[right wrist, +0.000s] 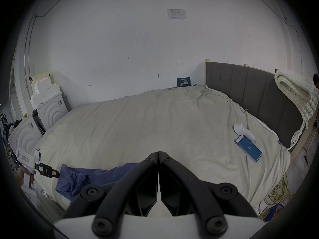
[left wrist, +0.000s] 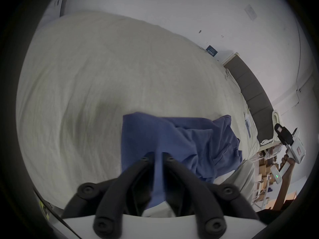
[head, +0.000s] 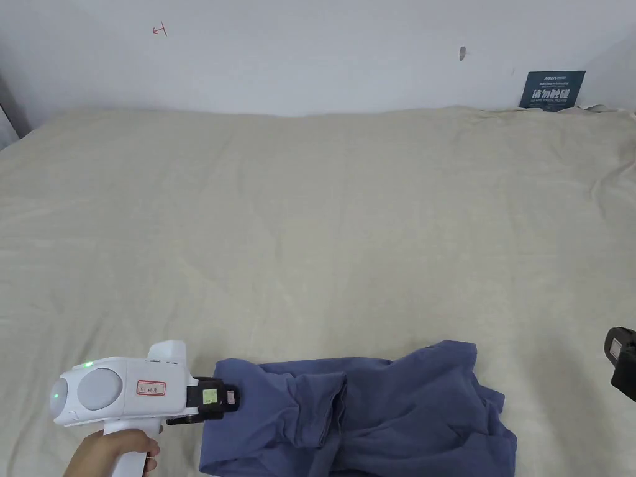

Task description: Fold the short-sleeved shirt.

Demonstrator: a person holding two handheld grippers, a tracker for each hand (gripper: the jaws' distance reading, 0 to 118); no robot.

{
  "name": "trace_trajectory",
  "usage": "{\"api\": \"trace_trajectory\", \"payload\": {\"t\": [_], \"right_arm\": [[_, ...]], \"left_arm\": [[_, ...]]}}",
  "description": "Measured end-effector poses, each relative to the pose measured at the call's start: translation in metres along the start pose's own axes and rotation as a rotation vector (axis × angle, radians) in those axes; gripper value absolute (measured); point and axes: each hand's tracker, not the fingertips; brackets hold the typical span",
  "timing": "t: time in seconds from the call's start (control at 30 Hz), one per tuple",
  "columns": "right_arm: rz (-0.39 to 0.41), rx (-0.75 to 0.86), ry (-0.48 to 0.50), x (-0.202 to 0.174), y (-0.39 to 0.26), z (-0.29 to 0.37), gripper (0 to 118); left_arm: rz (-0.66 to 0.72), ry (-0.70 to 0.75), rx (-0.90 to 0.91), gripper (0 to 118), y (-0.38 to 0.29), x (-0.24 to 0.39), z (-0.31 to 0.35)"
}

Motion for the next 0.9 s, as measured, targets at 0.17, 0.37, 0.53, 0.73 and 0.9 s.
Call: {"api": "trace_trajectory", "payload": {"t": [0.17, 0.37, 0.53, 0.73, 0.9], "right_arm": [[0.0, -0.007, 0.0, -0.001, -0.001, -0.002, 0], [0.004, -0.012, 0.002, -0.003, -0.002, -0.003, 0], [0.004, -0.015, 0.0, -0.002, -0.002, -0.004, 0], [-0.004, -0.017, -0.002, -0.001, -0.003, -0.004, 0], [-0.003, -0.019, 0.001, -0.001, -0.002, -0.006, 0]], "left_arm": [[0.041, 0.025, -0.024, 93, -0.001, -0.014, -0.013], [0.026, 0.003, -0.062, 90, 0.001, -0.011, -0.031], [-0.038, 0.053, -0.069, 67, 0.0, -0.001, -0.038], [-0.036, 0.045, -0.081, 10, 0.001, -0.002, -0.034], [-0.059, 0.048, -0.055, 7, 0.006, 0.008, -0.013]]}}
